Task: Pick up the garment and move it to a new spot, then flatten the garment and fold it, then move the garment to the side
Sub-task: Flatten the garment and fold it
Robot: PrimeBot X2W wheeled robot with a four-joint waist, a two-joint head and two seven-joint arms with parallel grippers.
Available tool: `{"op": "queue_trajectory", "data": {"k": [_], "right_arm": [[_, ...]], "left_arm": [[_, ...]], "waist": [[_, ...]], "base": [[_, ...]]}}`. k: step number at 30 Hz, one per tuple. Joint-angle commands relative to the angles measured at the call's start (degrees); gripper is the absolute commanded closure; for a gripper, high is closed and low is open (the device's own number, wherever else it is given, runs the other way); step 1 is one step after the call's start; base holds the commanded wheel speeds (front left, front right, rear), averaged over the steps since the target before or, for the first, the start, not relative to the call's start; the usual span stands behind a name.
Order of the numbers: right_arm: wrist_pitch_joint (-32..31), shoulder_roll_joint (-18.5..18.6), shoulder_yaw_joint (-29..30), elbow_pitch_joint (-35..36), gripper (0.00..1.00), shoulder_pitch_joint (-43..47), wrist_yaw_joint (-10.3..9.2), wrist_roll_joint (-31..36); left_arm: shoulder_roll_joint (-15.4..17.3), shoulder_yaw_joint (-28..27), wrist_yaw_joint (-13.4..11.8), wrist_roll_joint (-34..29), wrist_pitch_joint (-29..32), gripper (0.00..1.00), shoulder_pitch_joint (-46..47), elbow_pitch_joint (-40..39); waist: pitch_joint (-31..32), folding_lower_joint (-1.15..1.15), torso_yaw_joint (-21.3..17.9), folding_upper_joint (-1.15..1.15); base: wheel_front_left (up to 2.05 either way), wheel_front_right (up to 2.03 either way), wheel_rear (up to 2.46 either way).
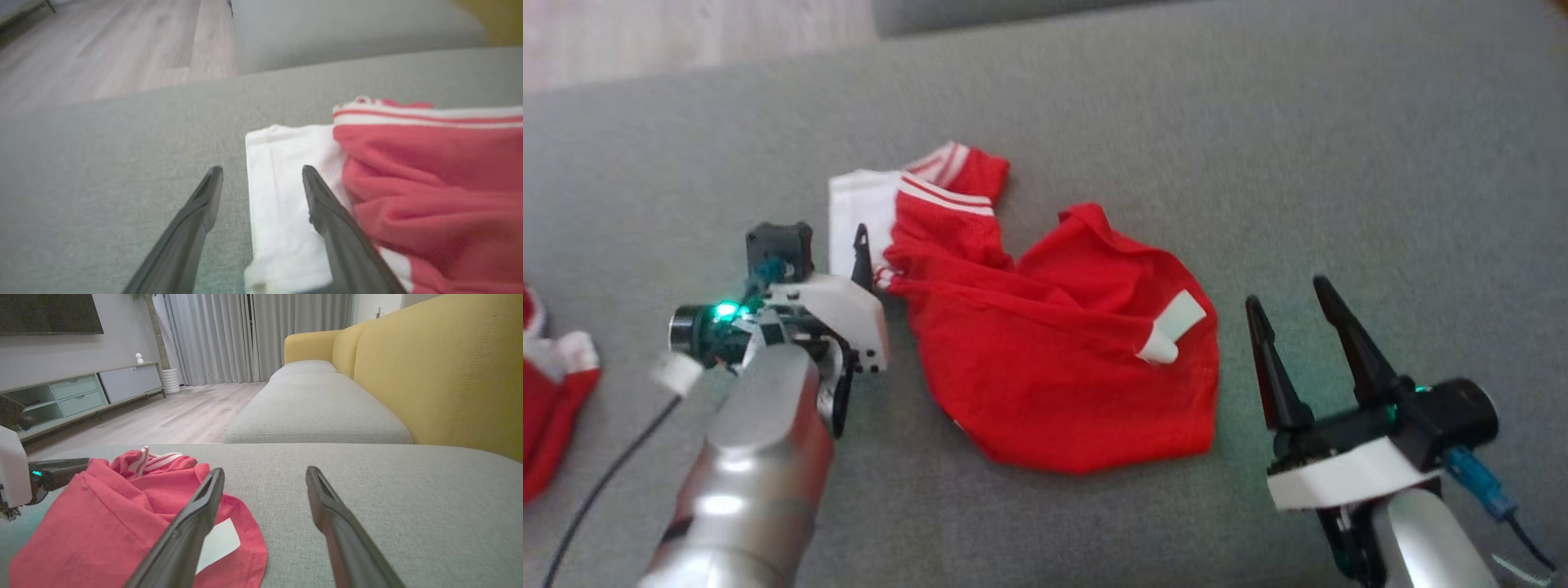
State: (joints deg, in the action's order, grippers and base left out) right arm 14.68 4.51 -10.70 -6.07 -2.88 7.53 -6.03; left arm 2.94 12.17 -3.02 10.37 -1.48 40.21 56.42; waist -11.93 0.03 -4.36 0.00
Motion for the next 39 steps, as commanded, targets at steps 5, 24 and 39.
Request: {"op": "queue_trajectory", "data": {"k": [5,24,39], "right_arm": [[0.3,0.7,-1.7,2.1,0.0,-2.6,-0.04,-0.4],[0.3,-0.6,-0.9,0.6,0.0,-1.3,-0.04,-0.8],[0.3,-1.5,-2.8,0.3,0.0,2.4,-0.04,-0.9]], "left_arm": [[1.4,-2.3,0.8,1.6,4.1,0.0,5.0,7.5],[0.0,5.6,10.2,6.0,-7.1,1.0,12.3,6.3],[-0.1,28.7,9.5,33.4,-2.1,1.0,24.5,-22.1]], "waist": [[-5.0,-0.03,-3.0,0.0],[2.4,-0.03,-3.8,0.0],[12.0,-0.03,-13.7,0.0]], "base": [[0.0,0.0,0.0],[0.0,0.0,0.0],[0.0,0.0,0.0]]}}
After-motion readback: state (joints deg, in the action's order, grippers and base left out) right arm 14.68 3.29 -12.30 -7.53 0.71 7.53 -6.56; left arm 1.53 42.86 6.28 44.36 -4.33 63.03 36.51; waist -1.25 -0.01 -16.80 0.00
